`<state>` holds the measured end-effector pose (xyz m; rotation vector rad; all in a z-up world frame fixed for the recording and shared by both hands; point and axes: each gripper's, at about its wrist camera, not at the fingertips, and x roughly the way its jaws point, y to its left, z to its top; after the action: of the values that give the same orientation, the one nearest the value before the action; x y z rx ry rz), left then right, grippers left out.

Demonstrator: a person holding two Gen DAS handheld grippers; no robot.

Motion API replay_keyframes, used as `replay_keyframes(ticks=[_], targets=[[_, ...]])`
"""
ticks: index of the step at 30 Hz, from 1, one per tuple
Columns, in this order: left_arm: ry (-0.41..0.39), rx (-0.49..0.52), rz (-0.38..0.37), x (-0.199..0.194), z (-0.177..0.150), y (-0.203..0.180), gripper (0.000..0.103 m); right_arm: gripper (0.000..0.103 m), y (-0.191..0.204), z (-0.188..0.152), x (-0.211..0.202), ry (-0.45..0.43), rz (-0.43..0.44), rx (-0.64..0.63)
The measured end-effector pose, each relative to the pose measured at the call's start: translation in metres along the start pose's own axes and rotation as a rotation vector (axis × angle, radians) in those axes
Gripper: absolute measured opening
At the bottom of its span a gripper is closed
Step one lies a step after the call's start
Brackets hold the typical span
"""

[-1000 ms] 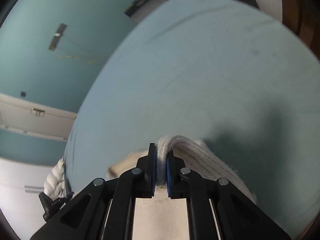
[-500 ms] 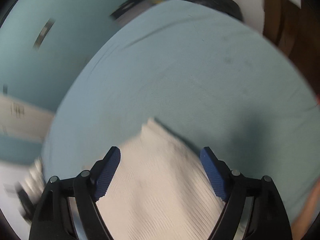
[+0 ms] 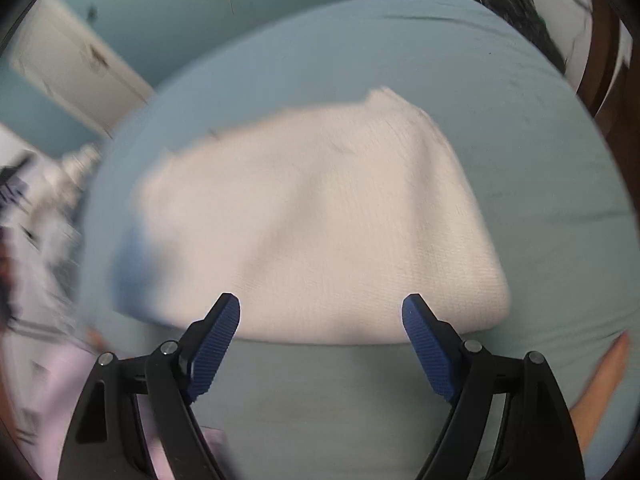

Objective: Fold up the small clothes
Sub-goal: 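Open both tools and release the folded sweater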

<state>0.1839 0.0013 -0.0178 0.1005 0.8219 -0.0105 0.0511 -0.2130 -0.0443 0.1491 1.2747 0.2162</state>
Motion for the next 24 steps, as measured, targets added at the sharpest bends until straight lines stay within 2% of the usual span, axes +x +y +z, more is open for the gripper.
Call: replay_keyframes(ticks=[2,3,7,10,14,17,24], targets=[[0.0,0.04,-0.007,0.005,-0.031,-0.02,0.103,0.081,-0.003,0.0,0.011,0.034,-0.09,-0.055],[0.007,0.045,-0.013,0.007,-0.044,-0.026,0.103,0.081,-0.008,-0.002,0.013,0.035,-0.105,-0.062],[0.124,0.06,-0.051,0.048,-0.061,-0.036,0.103,0.081,-0.024,-0.002,0.015,-0.001,-0.154,-0.057],[0.16,0.079,-0.057,0.071,-0.068,-0.036,0.103,0.081,-0.026,0.0,0.025,-0.021,-0.186,-0.062],[0.29,-0.009,-0.152,0.102,-0.083,-0.022,0.103,0.081,-0.026,0.006,0.045,-0.043,-0.268,-0.118],[0.38,-0.054,-0.117,0.119,-0.093,-0.016,0.102,0.081,-0.037,0.01,0.057,-0.016,-0.231,-0.075],[0.37,-0.097,-0.106,0.122,-0.1,-0.009,0.102,0.081,-0.07,0.007,0.061,0.009,-0.215,0.016]])
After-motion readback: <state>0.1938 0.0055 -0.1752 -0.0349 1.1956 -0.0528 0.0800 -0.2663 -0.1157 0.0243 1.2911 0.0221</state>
